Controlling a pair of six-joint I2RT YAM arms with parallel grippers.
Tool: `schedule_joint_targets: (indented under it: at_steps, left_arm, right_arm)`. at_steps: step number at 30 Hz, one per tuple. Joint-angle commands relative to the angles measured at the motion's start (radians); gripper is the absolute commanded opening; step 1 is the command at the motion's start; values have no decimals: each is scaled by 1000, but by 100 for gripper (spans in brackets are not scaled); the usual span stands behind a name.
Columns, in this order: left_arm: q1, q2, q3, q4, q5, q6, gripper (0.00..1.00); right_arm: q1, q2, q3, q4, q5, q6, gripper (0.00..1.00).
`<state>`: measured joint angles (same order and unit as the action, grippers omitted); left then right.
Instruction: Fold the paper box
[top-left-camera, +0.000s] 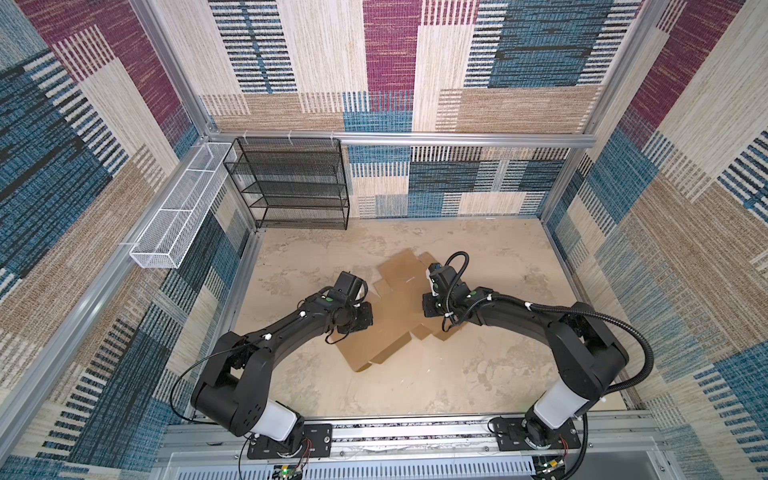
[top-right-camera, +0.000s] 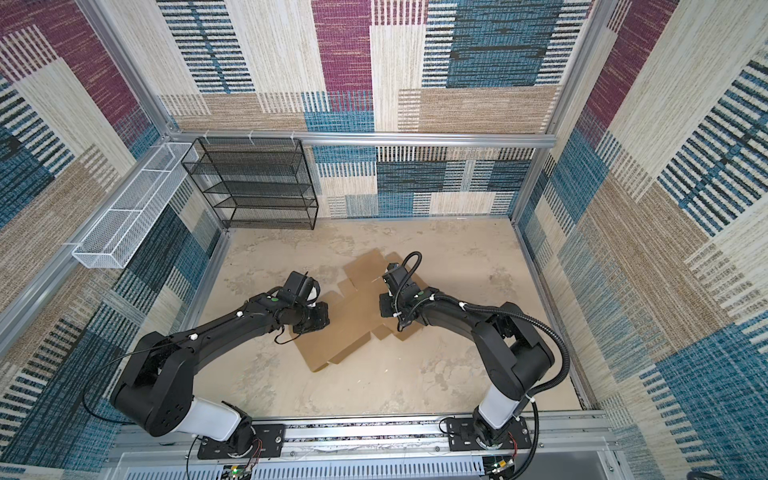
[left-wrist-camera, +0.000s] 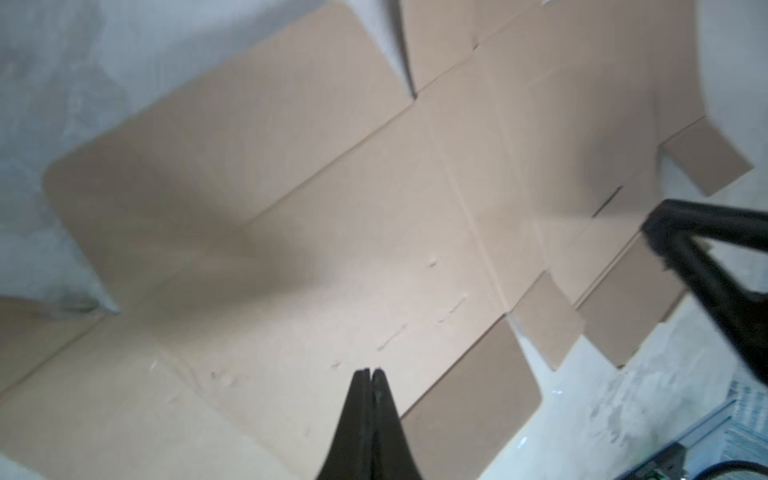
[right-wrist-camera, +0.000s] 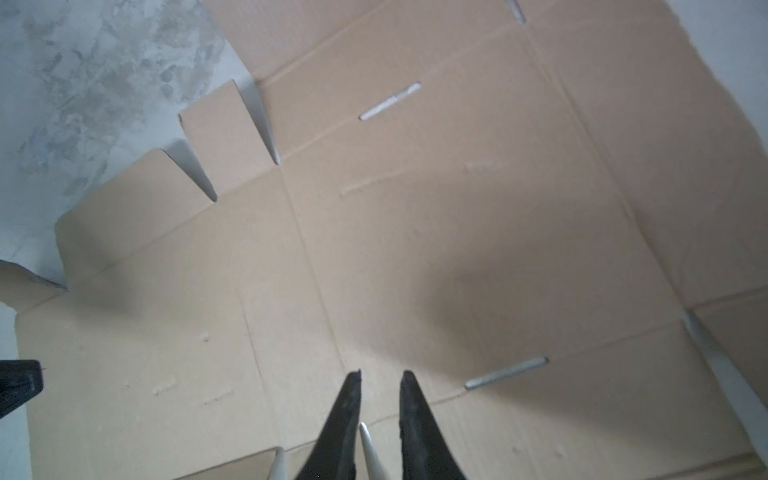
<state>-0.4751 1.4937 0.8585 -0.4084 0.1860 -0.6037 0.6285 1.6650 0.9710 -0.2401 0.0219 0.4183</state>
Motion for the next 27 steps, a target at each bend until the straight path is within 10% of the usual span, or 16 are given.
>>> schedule_joint_targets:
  at_steps: [1,27]
  left_arm:
    - [2,-4,-32,-26,-30,56,0]
    - [-144,-33,-264,152,27,-233,0]
  right_arm:
    - [-5,17,5,3,32,21,18]
    - [-79,380,229,102,-134,-64,15]
